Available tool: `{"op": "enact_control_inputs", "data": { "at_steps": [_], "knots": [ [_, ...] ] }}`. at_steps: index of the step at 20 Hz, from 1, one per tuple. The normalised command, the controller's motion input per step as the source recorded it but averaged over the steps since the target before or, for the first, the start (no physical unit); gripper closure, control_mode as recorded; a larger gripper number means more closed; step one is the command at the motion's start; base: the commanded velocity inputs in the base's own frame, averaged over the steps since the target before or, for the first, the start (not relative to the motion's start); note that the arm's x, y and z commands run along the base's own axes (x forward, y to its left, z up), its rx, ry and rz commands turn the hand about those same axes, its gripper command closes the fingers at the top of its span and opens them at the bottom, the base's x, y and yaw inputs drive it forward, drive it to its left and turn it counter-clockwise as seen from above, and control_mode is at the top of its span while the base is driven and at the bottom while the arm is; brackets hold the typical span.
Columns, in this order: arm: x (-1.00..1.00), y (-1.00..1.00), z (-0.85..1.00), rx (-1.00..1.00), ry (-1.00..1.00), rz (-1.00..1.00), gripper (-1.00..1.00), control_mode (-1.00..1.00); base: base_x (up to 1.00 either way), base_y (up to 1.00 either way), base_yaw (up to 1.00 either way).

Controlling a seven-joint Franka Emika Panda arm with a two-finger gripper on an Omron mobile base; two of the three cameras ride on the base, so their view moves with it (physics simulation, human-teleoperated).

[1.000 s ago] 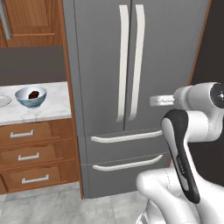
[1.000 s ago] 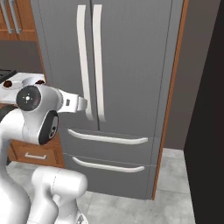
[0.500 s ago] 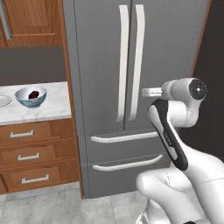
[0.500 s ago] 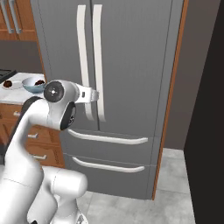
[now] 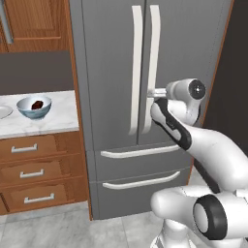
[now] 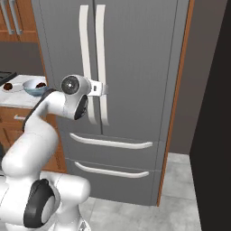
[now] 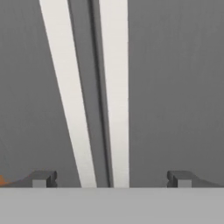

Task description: Place one of the steaks on the plate and the other in the bowl. Then place the bowl in the fridge.

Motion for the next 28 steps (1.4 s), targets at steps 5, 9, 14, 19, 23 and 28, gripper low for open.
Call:
{"op": "enact_control_inputs", "data": {
  "at_steps": [5,9,14,19,23,28],
  "knots": [
    [0.84,-0.03,-0.07,0.00,0.00,0.00,-1.00,-1.00,0.00,0.00,0.00],
    [0.77,0.00,-0.06,0.00,0.00,0.00,-1.00,-1.00,0.00,0.00,0.00],
    [0.70,0.00,-0.08,0.00,0.00,0.00,-1.00,-1.00,0.00,0.00,0.00],
    [0.65,-0.01,-0.09,0.00,0.00,0.00,-1.00,-1.00,0.00,0.00,0.00],
    [0.59,-0.21,-0.07,0.00,0.00,0.00,-1.00,-1.00,0.00,0.00,0.00],
    [0.57,-0.32,-0.05,0.01,0.00,0.00,-1.00,-1.00,0.00,0.00,0.00]
  ]
}}
